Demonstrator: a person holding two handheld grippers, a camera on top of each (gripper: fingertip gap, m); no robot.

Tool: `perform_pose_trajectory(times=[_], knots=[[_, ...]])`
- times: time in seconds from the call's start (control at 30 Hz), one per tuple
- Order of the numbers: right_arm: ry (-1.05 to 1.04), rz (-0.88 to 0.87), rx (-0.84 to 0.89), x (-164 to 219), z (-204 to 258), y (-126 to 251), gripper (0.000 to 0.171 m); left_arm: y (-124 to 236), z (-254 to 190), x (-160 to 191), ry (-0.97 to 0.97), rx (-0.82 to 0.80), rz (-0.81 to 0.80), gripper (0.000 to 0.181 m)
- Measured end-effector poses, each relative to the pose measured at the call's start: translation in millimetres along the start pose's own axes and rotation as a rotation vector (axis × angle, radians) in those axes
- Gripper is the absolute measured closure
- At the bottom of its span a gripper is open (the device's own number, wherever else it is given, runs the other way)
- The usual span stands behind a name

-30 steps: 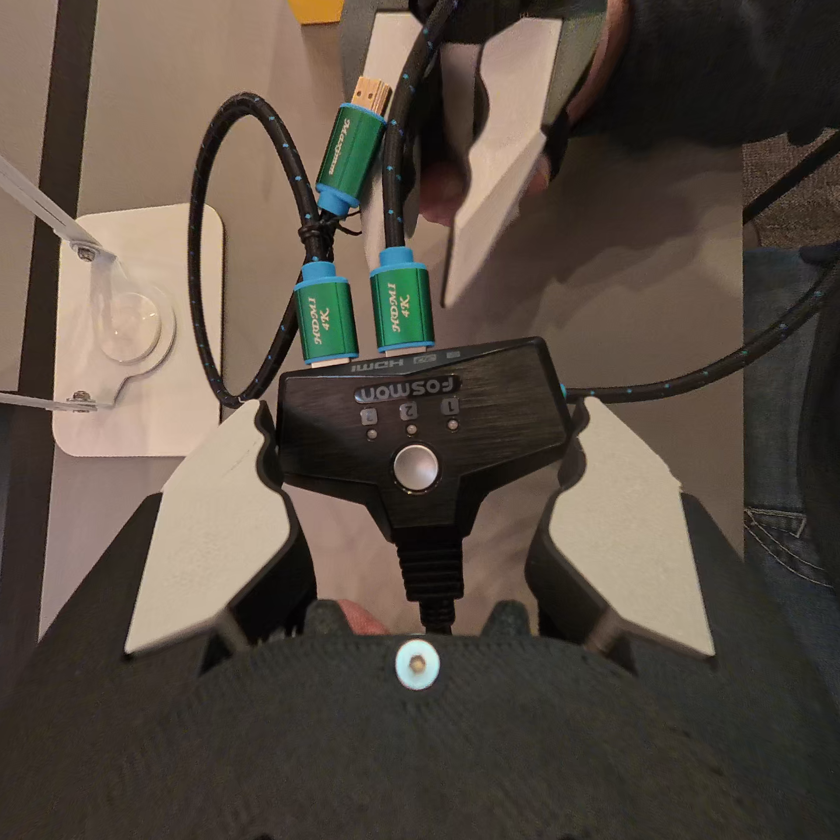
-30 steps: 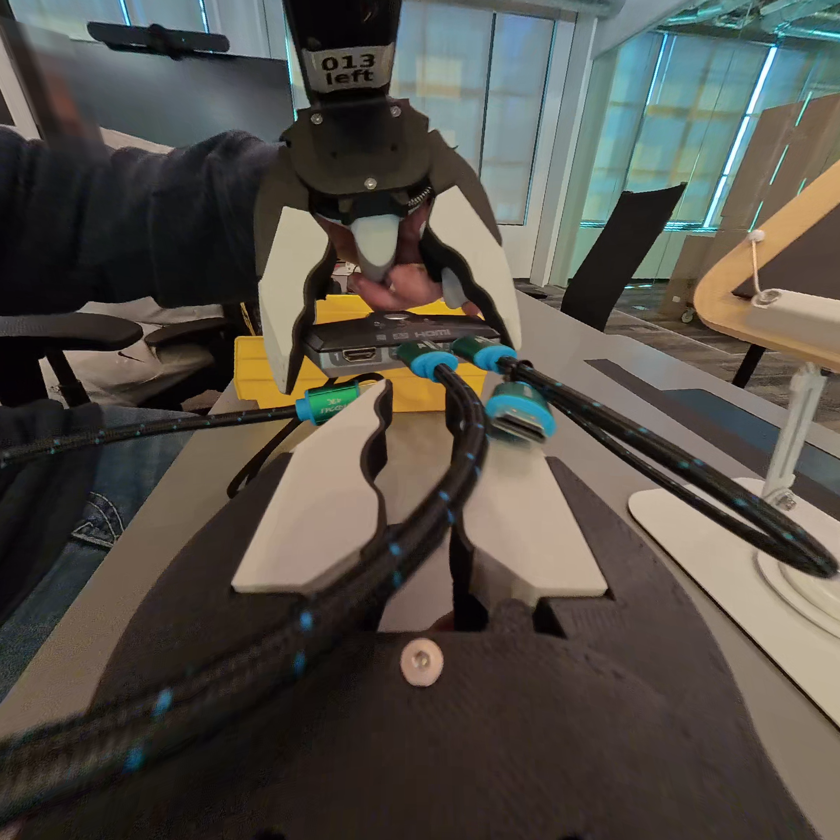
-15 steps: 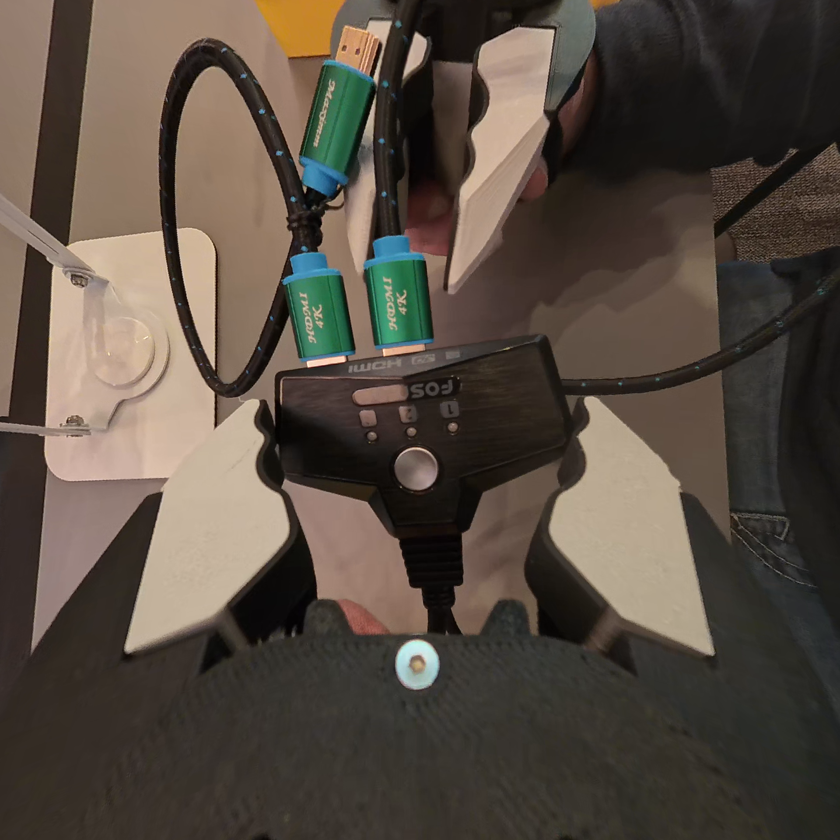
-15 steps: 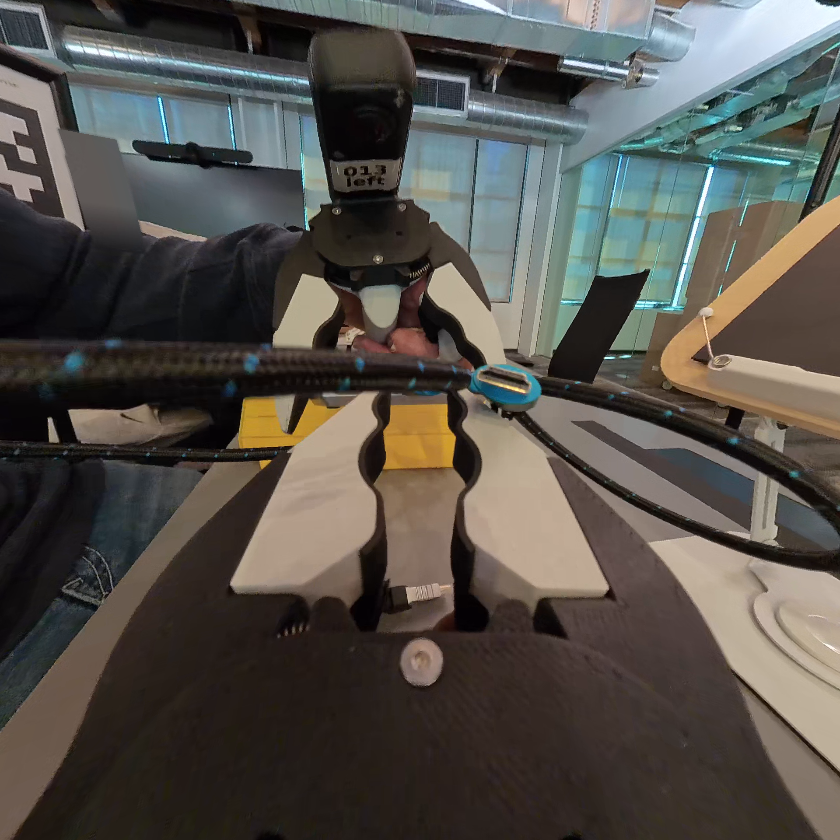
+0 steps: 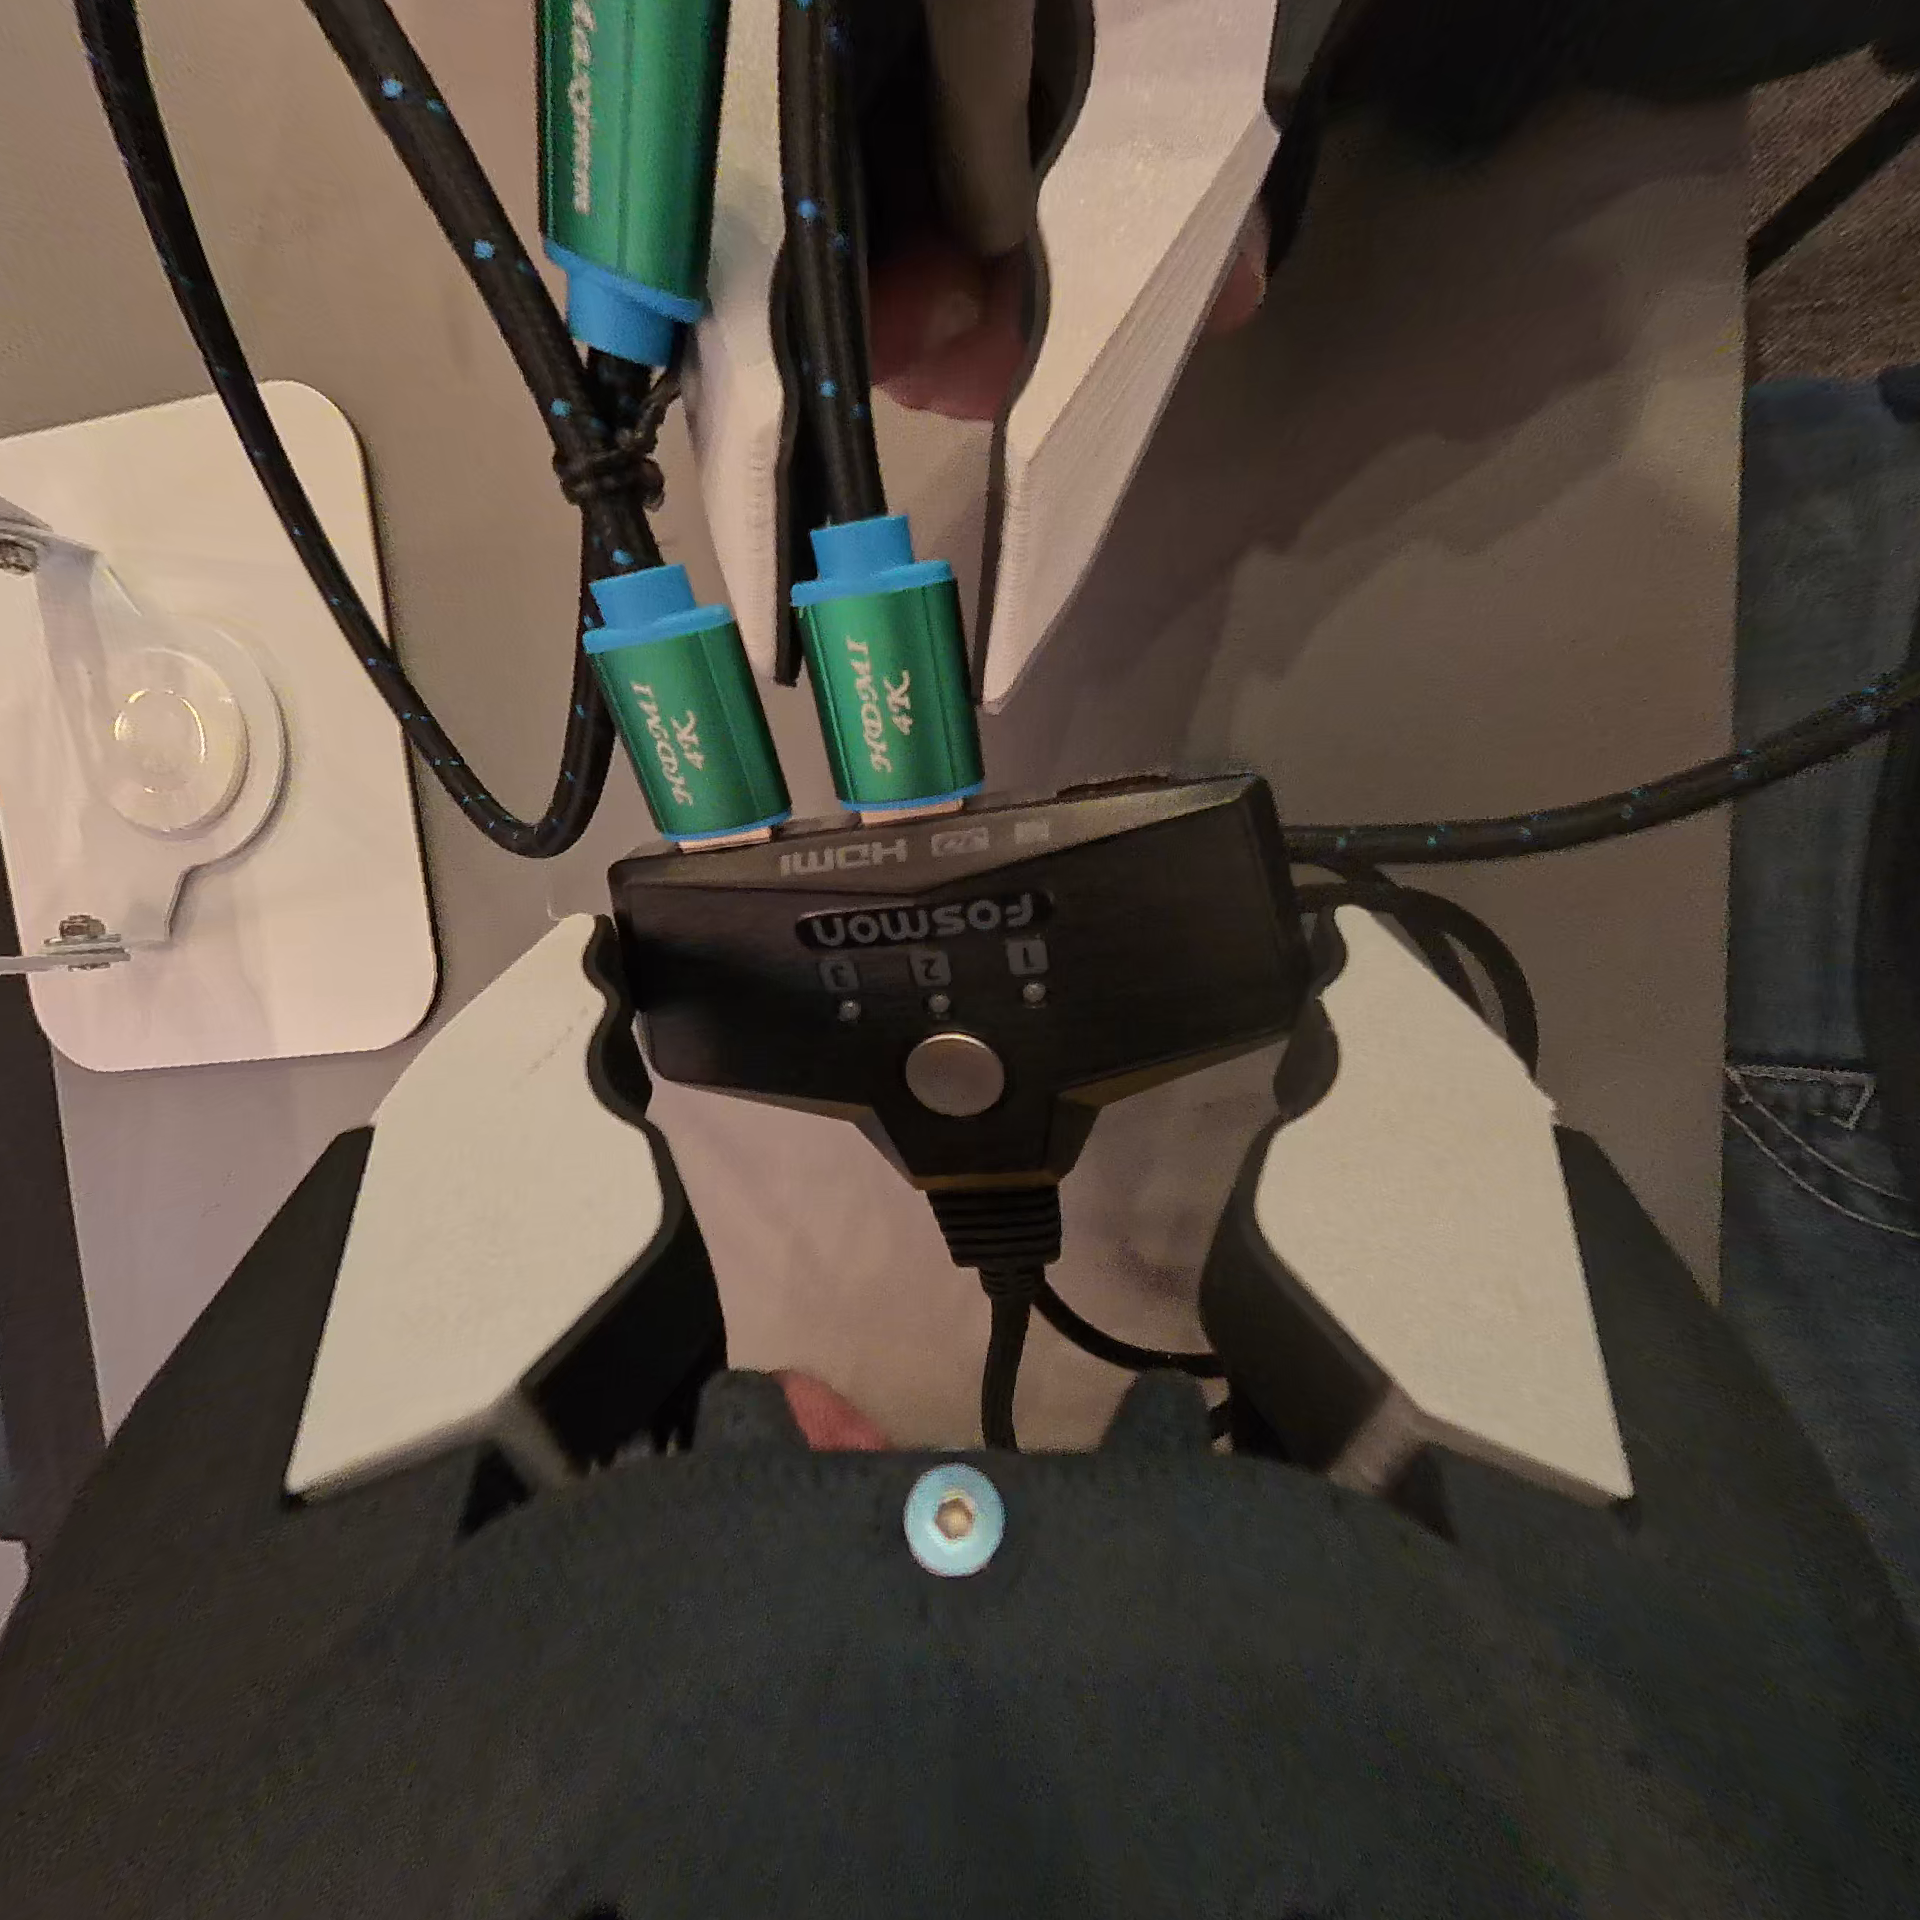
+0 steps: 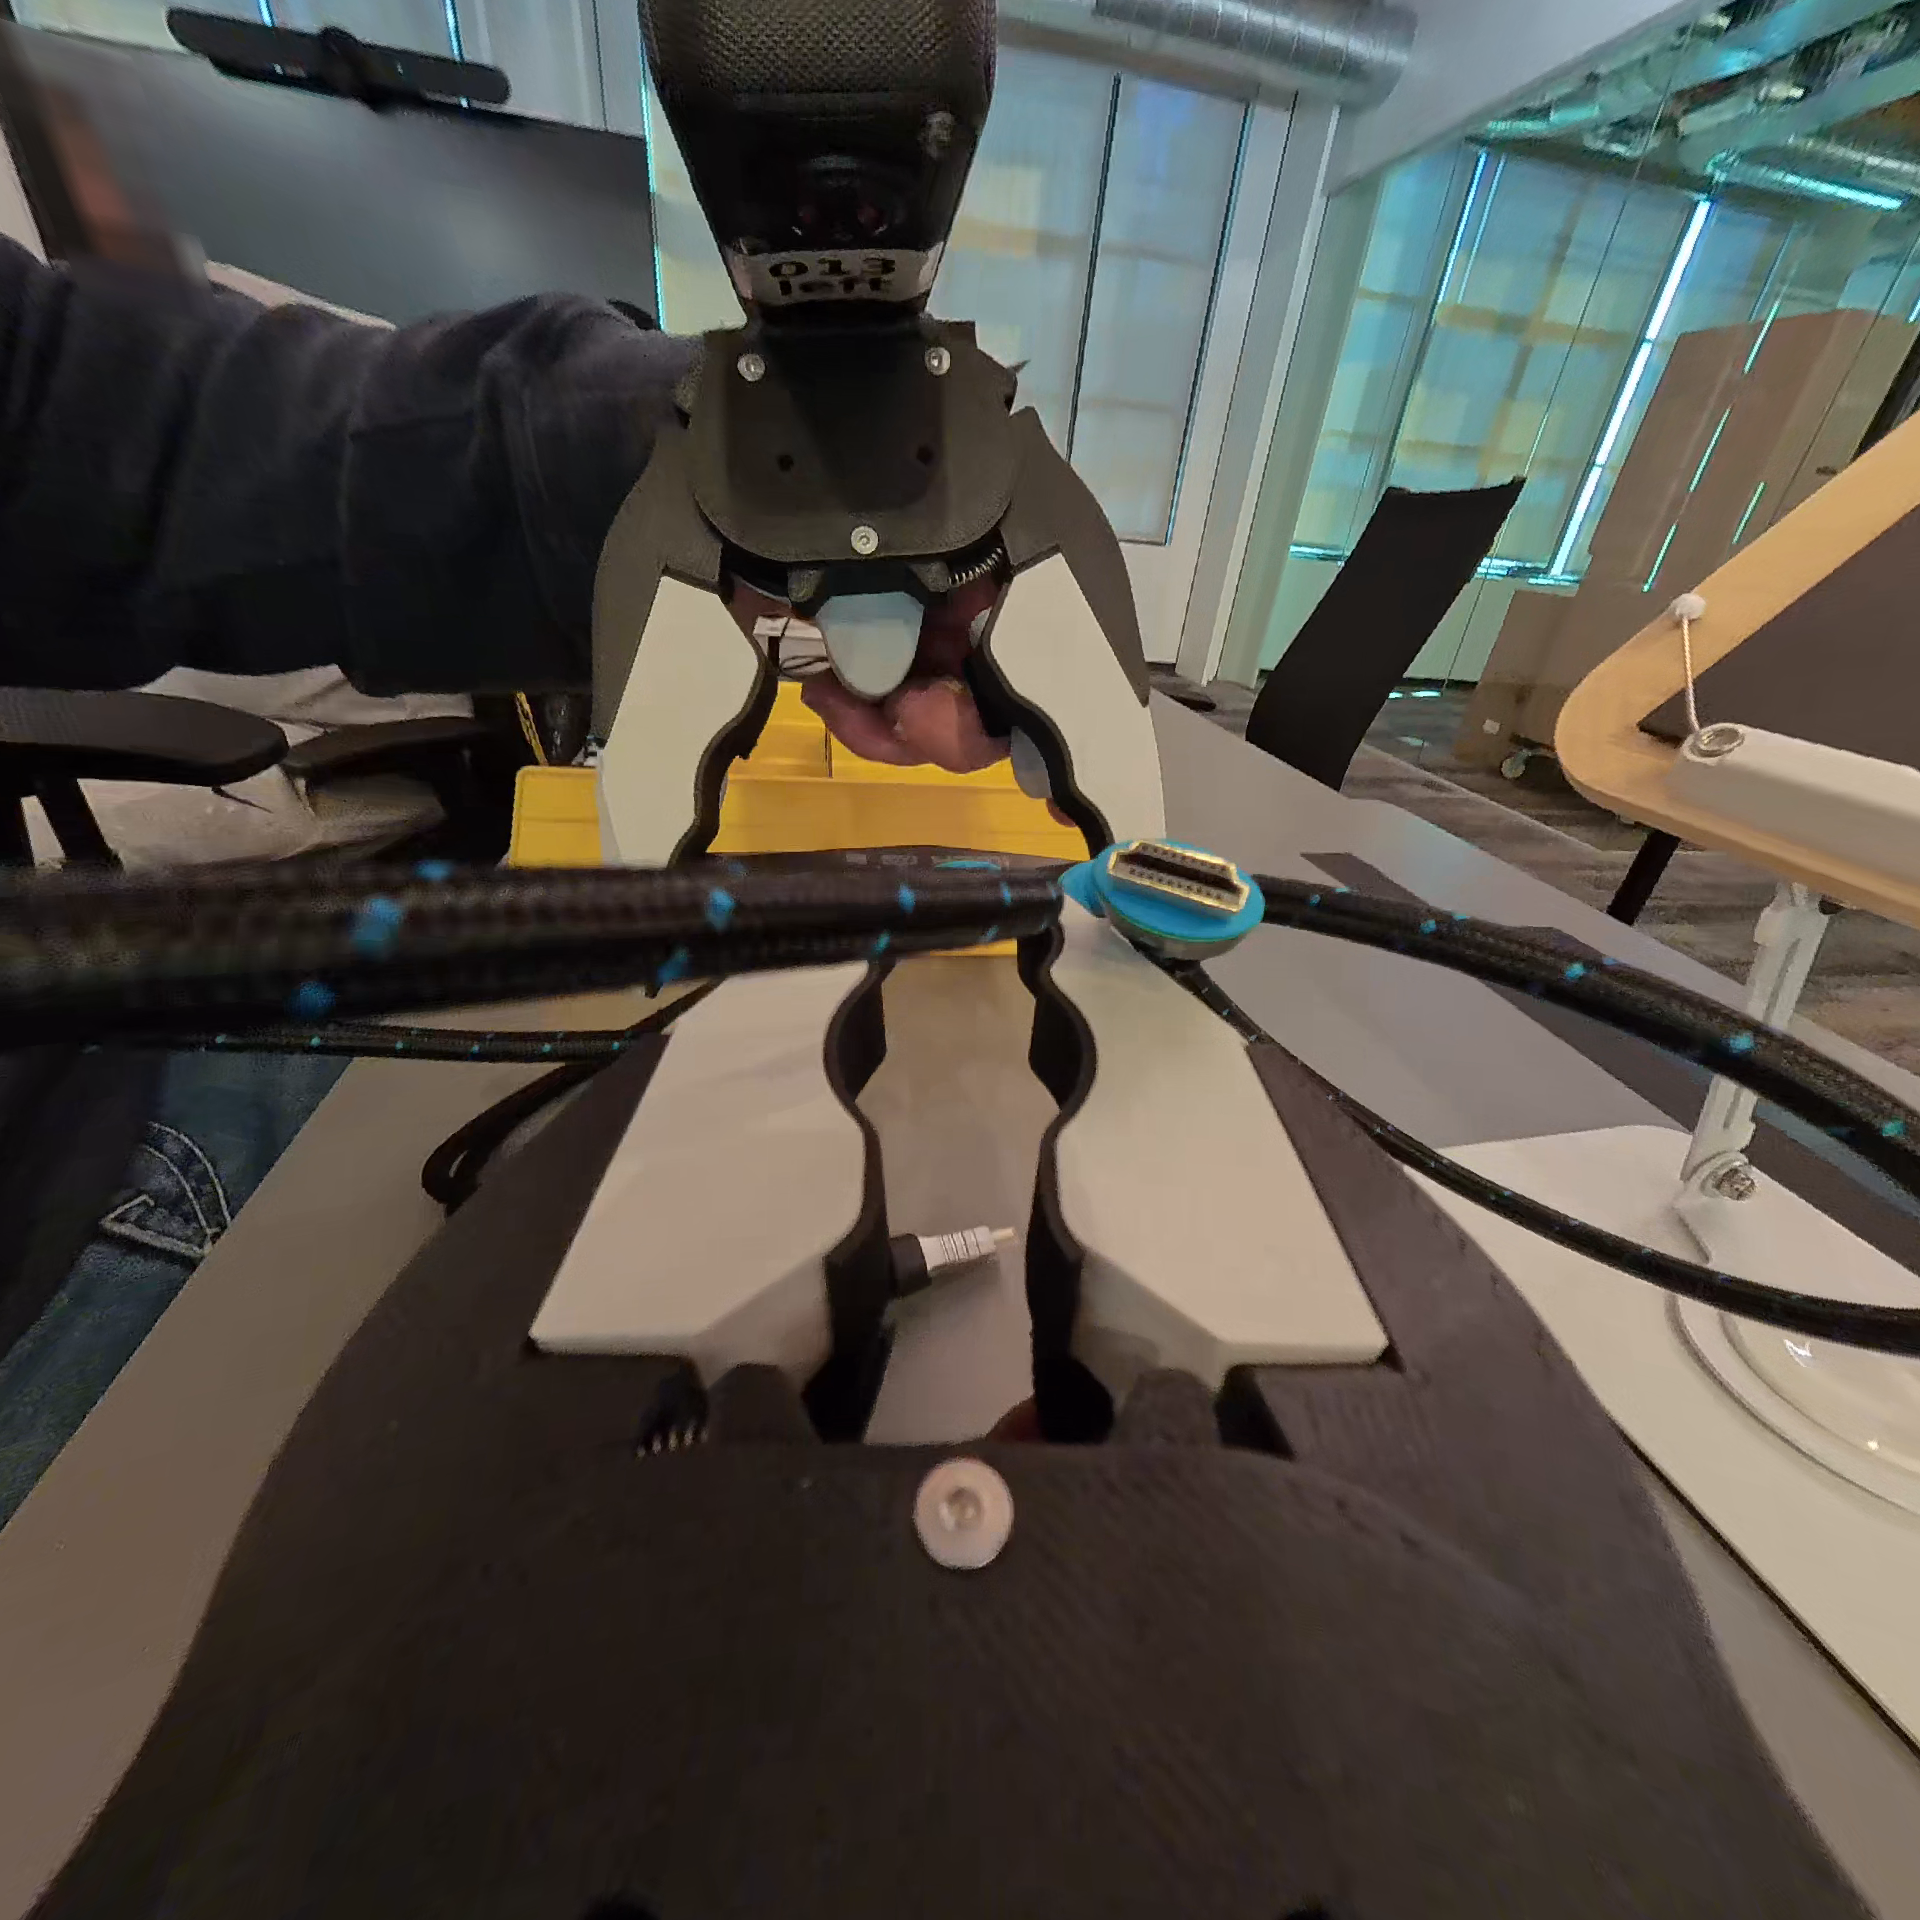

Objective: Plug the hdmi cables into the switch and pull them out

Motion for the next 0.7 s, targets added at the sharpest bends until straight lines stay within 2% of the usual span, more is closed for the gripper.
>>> perform_pose_trajectory(times=[0.2,0.37,0.7], knots=[[-0.012,0.049,-0.037,5,4,-2,0.144,-7,1,6,-0.031,-0.015,0.076,0.063],[0.013,0.075,-0.031,8,4,-3,0.152,-10,-1,8,-0.042,0.002,0.105,0.063],[-0.024,0.095,-0.053,11,5,-5,0.152,-17,-1,12,-0.058,0.01,0.142,0.063]])
Point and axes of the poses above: each gripper's, where its closed fingertips meet, y back along the fingers, x out of its underside, z = x × y across the jaws, the point moved 5 cm from there along y, back along the fingers, and after that the axes turned 8 degrees about y, right-handed, at the moved point
